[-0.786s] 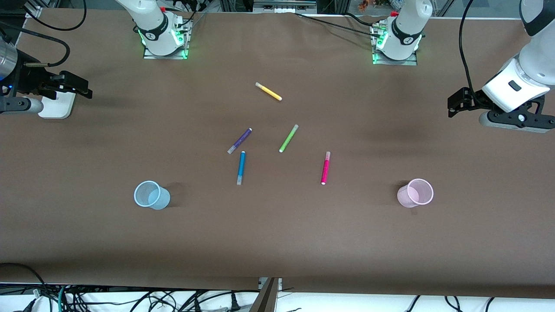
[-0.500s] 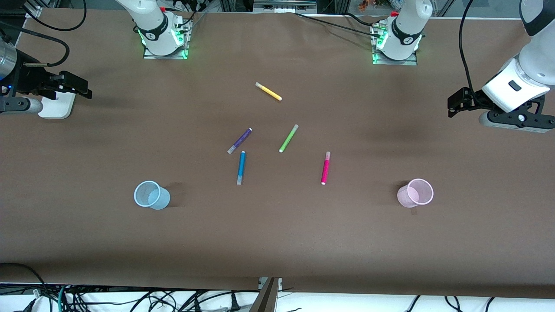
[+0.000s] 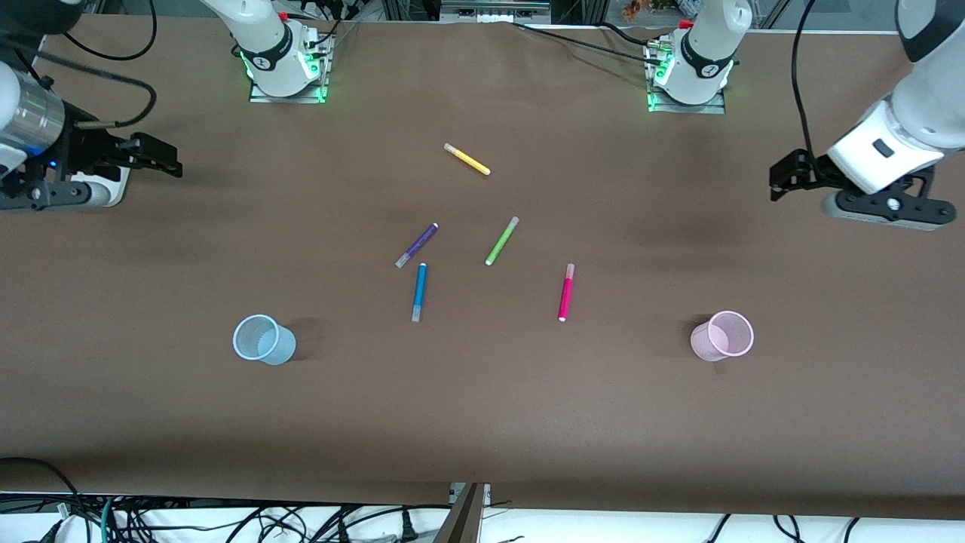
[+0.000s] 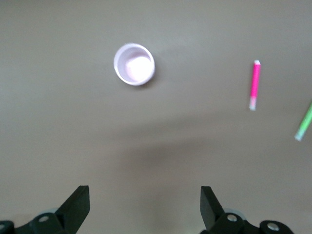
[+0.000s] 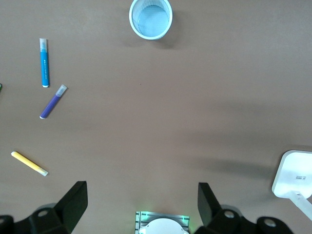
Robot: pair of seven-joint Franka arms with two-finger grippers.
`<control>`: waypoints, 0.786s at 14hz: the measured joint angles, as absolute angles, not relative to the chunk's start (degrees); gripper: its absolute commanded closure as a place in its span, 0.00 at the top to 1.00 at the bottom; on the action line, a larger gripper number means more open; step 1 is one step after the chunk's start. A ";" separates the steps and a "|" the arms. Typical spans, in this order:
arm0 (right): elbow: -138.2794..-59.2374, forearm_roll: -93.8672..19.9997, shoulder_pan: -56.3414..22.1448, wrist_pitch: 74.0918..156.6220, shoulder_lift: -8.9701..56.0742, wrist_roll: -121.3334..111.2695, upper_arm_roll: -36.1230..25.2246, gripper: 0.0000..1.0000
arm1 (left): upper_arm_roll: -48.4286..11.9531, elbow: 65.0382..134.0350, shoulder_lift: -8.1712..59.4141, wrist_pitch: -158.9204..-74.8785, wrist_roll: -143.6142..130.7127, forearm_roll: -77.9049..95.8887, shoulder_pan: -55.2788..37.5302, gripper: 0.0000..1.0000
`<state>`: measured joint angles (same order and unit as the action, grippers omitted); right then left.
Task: Place pink and blue markers in matching cups
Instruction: 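Move the left gripper to the pink while the right gripper nears the blue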
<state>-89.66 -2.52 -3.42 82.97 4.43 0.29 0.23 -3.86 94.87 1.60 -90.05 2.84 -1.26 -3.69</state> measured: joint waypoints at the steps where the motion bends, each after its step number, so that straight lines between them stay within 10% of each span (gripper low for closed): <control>1: -89.55 -2.14 -3.42 82.98 4.80 0.29 0.23 1.00 | -5.23 94.90 2.14 -89.06 2.84 -1.22 -3.74 1.00; 11: -89.15 -1.74 -6.37 84.74 5.83 3.04 0.34 1.00 | -13.98 95.53 19.57 -99.85 0.90 -0.29 -4.51 1.00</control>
